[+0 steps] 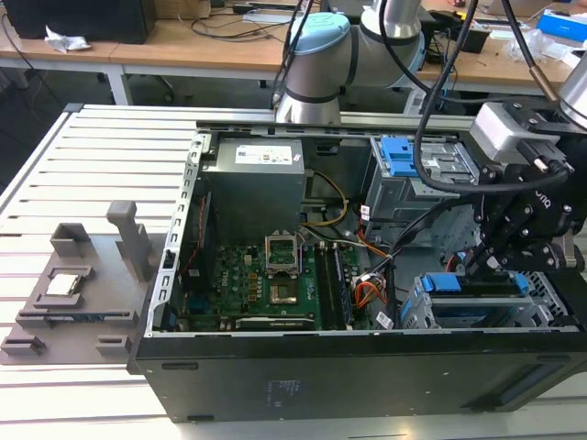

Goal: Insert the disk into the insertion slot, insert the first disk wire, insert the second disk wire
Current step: 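Insert the second disk wire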

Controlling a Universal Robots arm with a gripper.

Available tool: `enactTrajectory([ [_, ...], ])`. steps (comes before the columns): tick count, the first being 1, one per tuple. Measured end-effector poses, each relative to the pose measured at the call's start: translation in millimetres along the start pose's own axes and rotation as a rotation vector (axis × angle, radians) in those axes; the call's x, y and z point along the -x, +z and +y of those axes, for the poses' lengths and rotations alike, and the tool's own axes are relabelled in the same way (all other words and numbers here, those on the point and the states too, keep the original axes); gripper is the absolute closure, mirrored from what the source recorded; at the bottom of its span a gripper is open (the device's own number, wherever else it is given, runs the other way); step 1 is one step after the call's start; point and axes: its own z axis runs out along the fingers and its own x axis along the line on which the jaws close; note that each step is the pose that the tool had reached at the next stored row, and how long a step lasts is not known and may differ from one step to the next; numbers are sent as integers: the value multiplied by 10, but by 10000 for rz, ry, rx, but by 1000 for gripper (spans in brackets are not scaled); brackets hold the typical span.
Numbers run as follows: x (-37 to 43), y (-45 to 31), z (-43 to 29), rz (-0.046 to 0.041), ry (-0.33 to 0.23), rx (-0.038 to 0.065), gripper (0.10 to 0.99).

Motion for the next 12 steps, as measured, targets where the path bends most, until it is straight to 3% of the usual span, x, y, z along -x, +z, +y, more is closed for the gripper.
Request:
enactTrajectory([
  [4, -12, -1, -4, -33, -5, -1, 937],
  [8, -19, -10, -99, -34, -3, 18, 937],
  [12, -28, 8, -102, -33, -3, 16, 937],
])
